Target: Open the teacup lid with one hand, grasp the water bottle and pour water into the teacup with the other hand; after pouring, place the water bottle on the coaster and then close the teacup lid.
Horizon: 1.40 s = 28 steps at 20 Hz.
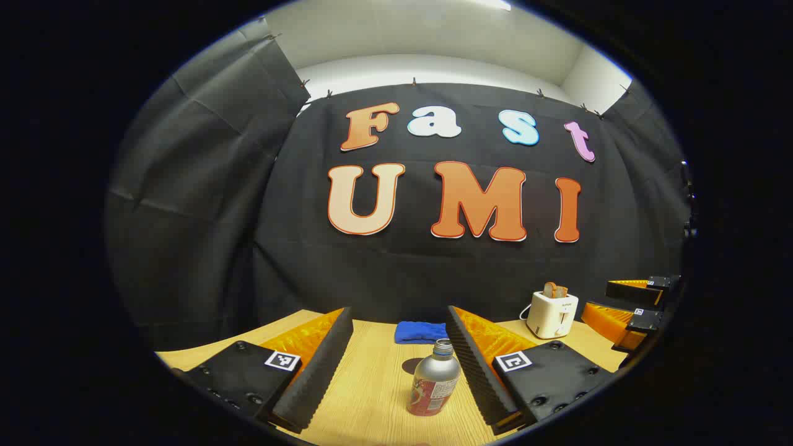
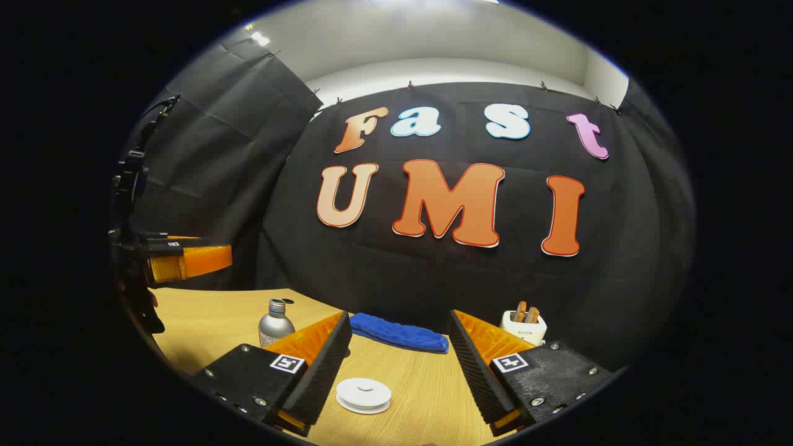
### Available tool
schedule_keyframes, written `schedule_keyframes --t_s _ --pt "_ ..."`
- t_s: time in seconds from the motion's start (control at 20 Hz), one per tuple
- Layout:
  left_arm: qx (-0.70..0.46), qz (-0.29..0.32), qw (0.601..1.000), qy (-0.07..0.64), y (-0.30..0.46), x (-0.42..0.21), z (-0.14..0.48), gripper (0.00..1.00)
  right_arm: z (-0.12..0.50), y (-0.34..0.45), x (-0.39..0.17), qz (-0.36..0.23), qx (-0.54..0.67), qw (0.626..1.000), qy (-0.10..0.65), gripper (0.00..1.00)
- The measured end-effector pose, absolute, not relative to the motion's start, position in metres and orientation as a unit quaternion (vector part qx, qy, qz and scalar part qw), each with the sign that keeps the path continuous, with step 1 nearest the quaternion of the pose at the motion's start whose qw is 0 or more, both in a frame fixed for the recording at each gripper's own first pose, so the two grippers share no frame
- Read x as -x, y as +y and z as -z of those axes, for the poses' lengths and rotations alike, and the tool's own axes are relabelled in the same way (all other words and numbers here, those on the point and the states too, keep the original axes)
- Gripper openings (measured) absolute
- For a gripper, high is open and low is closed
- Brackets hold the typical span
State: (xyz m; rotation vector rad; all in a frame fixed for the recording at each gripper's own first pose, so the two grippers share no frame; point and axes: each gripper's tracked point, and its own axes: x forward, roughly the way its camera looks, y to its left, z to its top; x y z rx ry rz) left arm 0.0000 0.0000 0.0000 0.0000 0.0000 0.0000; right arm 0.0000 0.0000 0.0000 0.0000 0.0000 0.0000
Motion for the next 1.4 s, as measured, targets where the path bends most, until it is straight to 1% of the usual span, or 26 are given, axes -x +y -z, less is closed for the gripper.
schedule_keyframes --t_s 0.05,0.1,0.15,0.25,0.3,0.35,0.4,0.45,0.5,0.6,0.65,0.75,0.9,0.95,1.0,1.35,1.4 --pt "0.0 0.0 1.0 0.0 -0.001 0.001 0.0 0.99 0.001 0.0 -0.001 -0.001 0.001 1.0 0.001 0.92" --pt "-0.001 0.0 1.0 0.001 -0.001 0.0 0.001 0.97 0.001 0.001 -0.001 -0.002 0.001 1.0 0.0 0.92" --pt "-0.003 -0.001 1.0 0.0 0.0 0.0 0.001 0.97 0.001 0.002 -0.001 -0.003 0.001 1.0 0.001 0.95" --pt "-0.007 -0.004 1.0 0.0 0.001 0.0 0.0 0.98 0.002 0.002 -0.001 -0.003 0.002 1.0 0.002 0.94" --pt "-0.009 -0.003 1.0 -0.001 0.0 0.001 0.001 0.98 0.002 0.003 0.0 -0.005 0.002 1.0 0.002 0.92" --pt "-0.011 -0.002 1.0 -0.001 -0.001 0.0 0.001 0.98 0.002 0.003 -0.001 -0.005 0.002 1.0 0.002 0.92" --pt "-0.013 -0.001 1.0 -0.002 -0.003 0.0 0.0 0.98 0.003 0.003 -0.001 -0.005 0.002 1.0 0.002 0.94" --pt "-0.016 0.0 1.0 -0.003 -0.003 0.0 0.0 0.98 0.003 0.004 -0.001 -0.008 0.001 1.0 0.003 0.92" --pt "-0.017 0.0 1.0 -0.005 -0.003 0.0 -0.002 0.99 0.004 0.005 -0.002 -0.009 0.003 1.0 0.005 0.94" --pt "-0.022 -0.001 1.0 -0.007 -0.002 0.001 -0.002 0.97 0.008 0.003 -0.001 -0.007 0.005 1.0 0.009 0.95" --pt "-0.023 -0.002 1.0 -0.007 -0.001 0.001 -0.001 0.99 0.009 0.002 -0.002 -0.007 0.005 1.0 0.011 0.95" --pt "-0.022 -0.003 1.0 -0.005 0.0 0.001 0.0 0.97 0.011 -0.001 -0.002 -0.003 0.004 1.0 0.013 0.94" --pt "-0.022 -0.003 1.0 -0.004 0.001 0.001 0.002 0.97 0.012 -0.004 -0.004 0.0 0.008 1.0 0.015 0.94" --pt "-0.022 -0.004 1.0 -0.003 0.001 0.001 0.002 0.99 0.013 -0.004 -0.004 0.001 0.007 1.0 0.016 0.95" --pt "-0.022 -0.004 1.0 -0.003 0.002 0.001 0.004 0.97 0.017 -0.004 -0.004 0.0 0.006 1.0 0.021 0.95" --pt "-0.038 -0.001 0.999 0.004 0.001 0.002 0.016 0.97 0.055 0.013 -0.015 -0.018 0.009 0.998 0.063 0.95" --pt "-0.041 -0.001 0.999 0.004 0.002 0.002 0.017 1.0 0.063 0.015 -0.018 -0.023 0.009 0.997 0.073 0.95"
